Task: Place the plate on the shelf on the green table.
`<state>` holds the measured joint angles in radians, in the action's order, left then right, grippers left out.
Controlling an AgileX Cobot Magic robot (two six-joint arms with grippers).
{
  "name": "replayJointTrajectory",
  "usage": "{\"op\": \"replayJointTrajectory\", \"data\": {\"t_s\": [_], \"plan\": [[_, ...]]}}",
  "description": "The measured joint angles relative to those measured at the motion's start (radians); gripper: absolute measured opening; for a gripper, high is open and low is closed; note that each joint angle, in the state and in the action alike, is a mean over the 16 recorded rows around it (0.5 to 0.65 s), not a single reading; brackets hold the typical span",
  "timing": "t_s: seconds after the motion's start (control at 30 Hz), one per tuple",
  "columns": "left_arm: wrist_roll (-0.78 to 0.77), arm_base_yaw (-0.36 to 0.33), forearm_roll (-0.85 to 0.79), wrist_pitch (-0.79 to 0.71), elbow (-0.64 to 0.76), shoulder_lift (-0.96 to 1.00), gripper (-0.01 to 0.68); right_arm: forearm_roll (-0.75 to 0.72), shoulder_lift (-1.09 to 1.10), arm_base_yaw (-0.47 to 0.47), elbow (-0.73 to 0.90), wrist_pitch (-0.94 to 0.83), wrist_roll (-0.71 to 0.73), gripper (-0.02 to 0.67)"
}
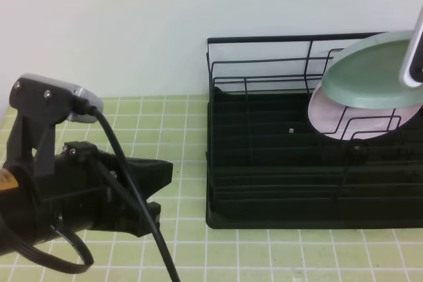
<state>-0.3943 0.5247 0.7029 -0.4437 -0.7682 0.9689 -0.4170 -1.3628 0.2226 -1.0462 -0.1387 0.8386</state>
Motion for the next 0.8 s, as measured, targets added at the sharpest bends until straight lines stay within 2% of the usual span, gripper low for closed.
{"op": "replayJointTrajectory", "data": {"t_s": [0.4, 0.8], "plan": [[0.003, 0.000, 0.001, -0.013, 0.000, 0.000, 0.000, 0.000, -0.056, 0.000, 0.000, 0.000, -0.009, 0.042], [0.007, 0.000, 0.001, -0.013, 0.000, 0.000, 0.000, 0.000, -0.132, 0.000, 0.000, -0.015, -0.034, 0.071]]}}
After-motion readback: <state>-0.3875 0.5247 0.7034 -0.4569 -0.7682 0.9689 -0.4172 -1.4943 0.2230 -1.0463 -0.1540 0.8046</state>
